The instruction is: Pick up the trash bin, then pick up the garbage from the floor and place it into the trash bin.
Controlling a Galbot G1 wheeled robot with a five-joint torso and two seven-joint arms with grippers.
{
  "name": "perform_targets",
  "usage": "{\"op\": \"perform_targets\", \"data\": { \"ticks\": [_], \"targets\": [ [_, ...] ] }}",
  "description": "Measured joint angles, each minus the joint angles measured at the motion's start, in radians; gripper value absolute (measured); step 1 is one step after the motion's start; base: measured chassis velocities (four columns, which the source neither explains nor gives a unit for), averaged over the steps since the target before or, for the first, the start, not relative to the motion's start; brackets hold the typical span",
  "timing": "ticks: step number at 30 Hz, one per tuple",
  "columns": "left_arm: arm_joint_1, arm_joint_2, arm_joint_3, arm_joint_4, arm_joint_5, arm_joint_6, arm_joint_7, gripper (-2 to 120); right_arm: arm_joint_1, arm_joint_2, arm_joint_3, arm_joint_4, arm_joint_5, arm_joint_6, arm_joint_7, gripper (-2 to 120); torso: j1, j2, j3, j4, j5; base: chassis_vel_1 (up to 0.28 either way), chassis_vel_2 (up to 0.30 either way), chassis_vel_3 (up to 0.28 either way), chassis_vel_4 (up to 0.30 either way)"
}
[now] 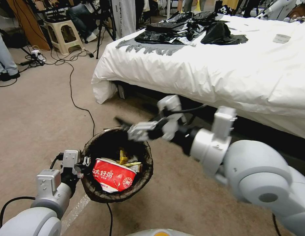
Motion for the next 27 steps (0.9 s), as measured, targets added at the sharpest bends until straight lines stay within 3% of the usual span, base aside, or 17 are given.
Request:
{"op": "perform_targets", "data": {
  "ticks": [2,5,6,8,12,14,15,17,18,19,21,27],
  "targets": [
    [0.000,0.000,0.000,0.000,0.000,0.000,0.000,1,-0.070,-0.007,0.050,0.000,-0.070,0.021,-0.030,100,0.000,0.000,0.000,-0.0002,-0.0001,0.000,0.000,0.000,0.000],
    [-0.002,-0.003,-0.001,0.000,-0.001,0.000,0.000,1,-0.320,0.022,0.206,-0.001,-0.271,0.078,-0.068,100,0.000,0.000,0.000,0.0000,-0.0001,0.000,0.000,0.000,0.000],
    [-0.002,-0.003,-0.001,0.000,-0.001,0.000,0.000,1,-0.320,0.022,0.206,-0.001,-0.271,0.078,-0.068,100,0.000,0.000,0.000,0.0000,-0.0001,0.000,0.000,0.000,0.000],
    [-0.003,0.000,-0.003,0.000,-0.003,0.000,0.000,1,-0.493,0.070,0.335,-0.003,-0.380,0.100,-0.102,100,0.000,0.000,0.000,-0.0002,0.0000,0.000,0.000,0.000,0.000],
    [-0.003,0.001,-0.004,0.000,-0.006,0.000,0.002,1,-0.637,0.125,0.429,-0.003,-0.512,0.137,-0.136,100,0.000,0.000,0.000,-0.0003,0.0000,0.000,0.000,0.000,0.000],
    [-0.004,0.001,-0.004,0.000,-0.008,0.000,0.002,1,-0.762,0.201,0.498,-0.006,-0.672,0.212,-0.194,100,0.000,0.000,0.000,-0.0002,-0.0004,0.000,0.000,0.000,0.000],
    [-0.004,0.001,-0.004,0.000,-0.008,0.000,0.002,1,-0.762,0.201,0.498,-0.006,-0.672,0.212,-0.194,100,0.000,0.000,0.000,-0.0002,-0.0004,0.000,0.000,0.000,0.000],
    [-0.005,0.002,-0.004,0.000,-0.008,0.000,0.002,1,-0.852,0.289,0.536,-0.018,-0.787,0.270,-0.251,100,0.000,0.000,0.000,-0.0002,-0.0001,0.000,0.000,0.000,0.000],
    [-0.005,-0.001,-0.004,0.000,-0.008,0.000,0.002,1,-0.918,0.370,0.557,-0.033,-0.877,0.319,-0.295,100,0.000,0.000,0.000,-0.0007,0.0000,0.000,0.000,0.000,0.000],
    [-0.005,-0.001,-0.004,0.000,-0.008,0.000,0.002,1,-0.918,0.370,0.557,-0.033,-0.877,0.319,-0.295,100,0.000,0.000,0.000,-0.0007,0.0000,0.000,0.000,0.000,0.000],
    [0.003,-0.008,-0.005,0.000,-0.007,0.000,0.003,1,-0.987,0.454,0.568,-0.056,-0.963,0.383,-0.340,100,0.000,0.000,0.000,-0.0003,-0.0004,0.000,0.000,0.000,0.000],
    [0.009,-0.016,-0.013,0.000,-0.003,0.000,0.001,1,-1.035,0.512,0.551,-0.084,-1.036,0.459,-0.347,100,0.000,0.000,0.000,0.0001,-0.0003,0.000,0.000,0.000,0.000]
  ]
}}
